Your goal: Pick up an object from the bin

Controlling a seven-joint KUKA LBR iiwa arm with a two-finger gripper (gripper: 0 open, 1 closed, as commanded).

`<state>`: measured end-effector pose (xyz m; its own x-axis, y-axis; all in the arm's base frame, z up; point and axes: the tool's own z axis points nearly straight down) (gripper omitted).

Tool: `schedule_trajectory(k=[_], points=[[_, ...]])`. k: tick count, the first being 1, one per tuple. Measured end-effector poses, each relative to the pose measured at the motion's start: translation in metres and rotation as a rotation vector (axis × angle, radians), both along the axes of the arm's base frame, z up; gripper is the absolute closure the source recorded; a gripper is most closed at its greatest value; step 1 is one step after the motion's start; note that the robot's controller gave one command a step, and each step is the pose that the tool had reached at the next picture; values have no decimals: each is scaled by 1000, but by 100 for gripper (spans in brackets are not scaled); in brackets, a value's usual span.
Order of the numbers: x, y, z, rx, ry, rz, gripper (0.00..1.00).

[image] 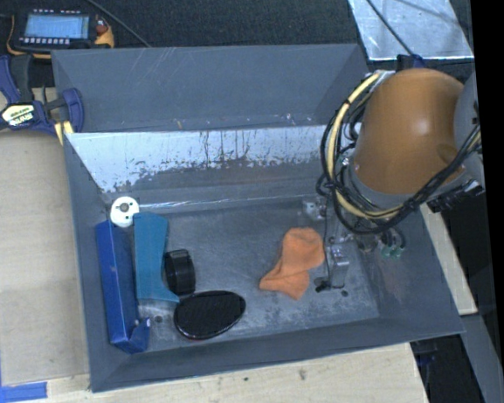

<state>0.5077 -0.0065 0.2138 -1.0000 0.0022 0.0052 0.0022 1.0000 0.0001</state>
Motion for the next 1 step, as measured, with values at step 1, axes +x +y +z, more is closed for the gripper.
schedule_trajectory(k=[1], points=[[2,0,4,0,-8,0,0]])
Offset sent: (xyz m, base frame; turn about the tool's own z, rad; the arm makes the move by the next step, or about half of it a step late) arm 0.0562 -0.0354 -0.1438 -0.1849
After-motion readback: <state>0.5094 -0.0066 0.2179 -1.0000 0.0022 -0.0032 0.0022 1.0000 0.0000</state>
